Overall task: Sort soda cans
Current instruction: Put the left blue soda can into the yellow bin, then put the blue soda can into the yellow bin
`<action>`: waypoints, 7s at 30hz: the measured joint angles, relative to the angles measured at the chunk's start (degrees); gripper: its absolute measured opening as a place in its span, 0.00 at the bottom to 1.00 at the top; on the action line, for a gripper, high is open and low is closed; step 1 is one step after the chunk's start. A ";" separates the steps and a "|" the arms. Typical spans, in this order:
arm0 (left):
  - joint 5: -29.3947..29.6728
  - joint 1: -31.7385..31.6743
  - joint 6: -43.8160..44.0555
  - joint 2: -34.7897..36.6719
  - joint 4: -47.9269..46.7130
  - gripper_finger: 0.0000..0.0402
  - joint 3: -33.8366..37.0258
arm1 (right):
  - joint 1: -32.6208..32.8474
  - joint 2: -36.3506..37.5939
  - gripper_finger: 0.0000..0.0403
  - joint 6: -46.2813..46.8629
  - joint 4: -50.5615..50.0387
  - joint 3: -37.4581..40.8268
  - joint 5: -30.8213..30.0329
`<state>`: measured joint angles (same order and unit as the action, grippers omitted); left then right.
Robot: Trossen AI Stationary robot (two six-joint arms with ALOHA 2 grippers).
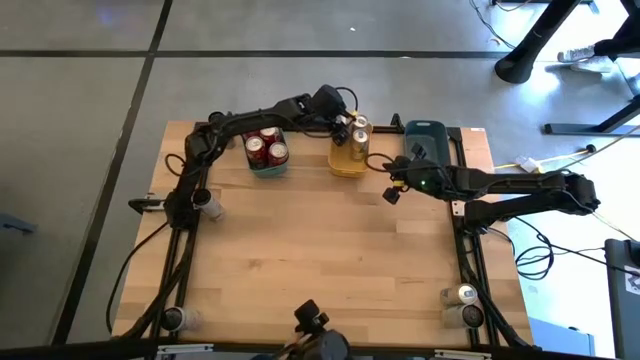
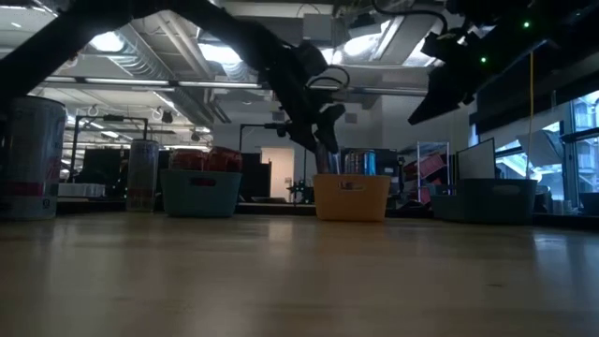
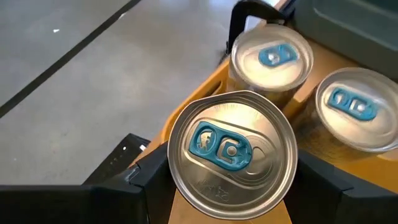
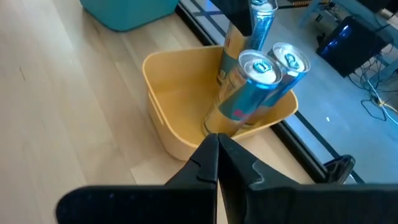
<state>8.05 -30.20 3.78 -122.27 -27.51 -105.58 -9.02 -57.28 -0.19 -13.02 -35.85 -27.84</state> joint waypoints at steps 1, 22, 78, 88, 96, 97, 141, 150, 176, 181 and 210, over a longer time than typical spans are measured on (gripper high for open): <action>0.01 0.00 -0.01 -0.37 0.01 0.55 0.00 | 0.00 0.00 0.01 0.01 -0.13 0.13 -0.01; 0.02 -0.39 -1.23 -3.00 1.26 0.73 -0.02 | 0.00 0.00 0.01 0.39 0.03 0.13 0.47; 8.20 23.75 3.56 29.06 -2.32 0.73 28.52 | 52.84 -14.72 0.00 77.54 -72.87 -38.91 33.14; 8.17 24.33 3.11 29.06 -1.71 0.73 28.52 | 56.95 -17.25 0.07 87.75 -69.53 -39.39 39.67; 8.13 24.20 0.50 29.06 -1.18 0.73 28.52 | 56.70 -17.25 0.50 98.69 -75.59 -39.39 44.30; 8.13 24.20 0.32 29.06 -1.18 0.73 28.52 | 56.70 -17.26 0.57 99.24 -75.45 -39.39 44.13; 8.07 24.26 -0.88 29.04 -2.61 0.73 28.48 | 62.25 -24.61 0.79 104.33 -66.88 -34.60 47.51; 8.07 24.30 -0.18 29.02 -3.32 0.73 28.48 | 64.57 -24.52 0.79 106.47 -59.65 -28.59 49.38; 8.04 24.26 -0.79 29.02 -3.32 0.73 28.48 | 62.38 -24.44 0.54 94.81 -56.06 -25.62 48.79; 8.04 24.26 -0.79 29.02 -3.32 0.73 28.48 | 58.16 -24.44 0.54 88.39 -56.32 -25.69 47.54; -0.93 28.22 -1.45 29.02 5.03 0.73 30.69 | 30.75 -24.63 0.54 41.76 -53.67 -32.52 11.86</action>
<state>7.12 -1.98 2.33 -93.25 -22.48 -74.89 21.73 -81.91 41.57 -66.69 -68.38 -15.99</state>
